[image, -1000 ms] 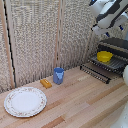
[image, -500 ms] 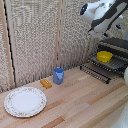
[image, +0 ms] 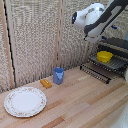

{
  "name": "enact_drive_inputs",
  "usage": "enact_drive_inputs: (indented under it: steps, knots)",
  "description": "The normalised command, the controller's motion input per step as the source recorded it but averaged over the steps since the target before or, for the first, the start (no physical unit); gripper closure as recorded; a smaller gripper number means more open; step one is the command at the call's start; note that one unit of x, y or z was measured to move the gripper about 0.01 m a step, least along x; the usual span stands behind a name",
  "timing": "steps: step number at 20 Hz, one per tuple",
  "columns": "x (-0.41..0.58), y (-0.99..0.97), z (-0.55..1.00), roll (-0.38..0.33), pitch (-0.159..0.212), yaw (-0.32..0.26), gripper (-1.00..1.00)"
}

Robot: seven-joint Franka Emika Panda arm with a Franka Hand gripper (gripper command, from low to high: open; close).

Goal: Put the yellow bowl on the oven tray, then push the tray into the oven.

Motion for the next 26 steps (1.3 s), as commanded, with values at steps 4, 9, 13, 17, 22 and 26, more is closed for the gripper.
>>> enact_drive_inputs:
  steps: [4, 9, 13, 17, 22, 26]
  knots:
    - [0.019, 0.12, -0.31, -0.174, 0.205, 0.246, -1.00]
    - [0.251, 0.01, -0.55, -0.148, 0.073, 0.291, -1.00]
    - [0.335, 0.00, -0.47, -0.061, 0.066, 0.272, -1.00]
    - [0.100, 0.04, -0.38, 0.000, 0.167, 0.285, -1.00]
    - [0.053, 0.01, -0.29, 0.016, 0.325, 0.197, -1.00]
    - [0.132, -0.30, -0.20, 0.015, 0.291, 0.137, -1.00]
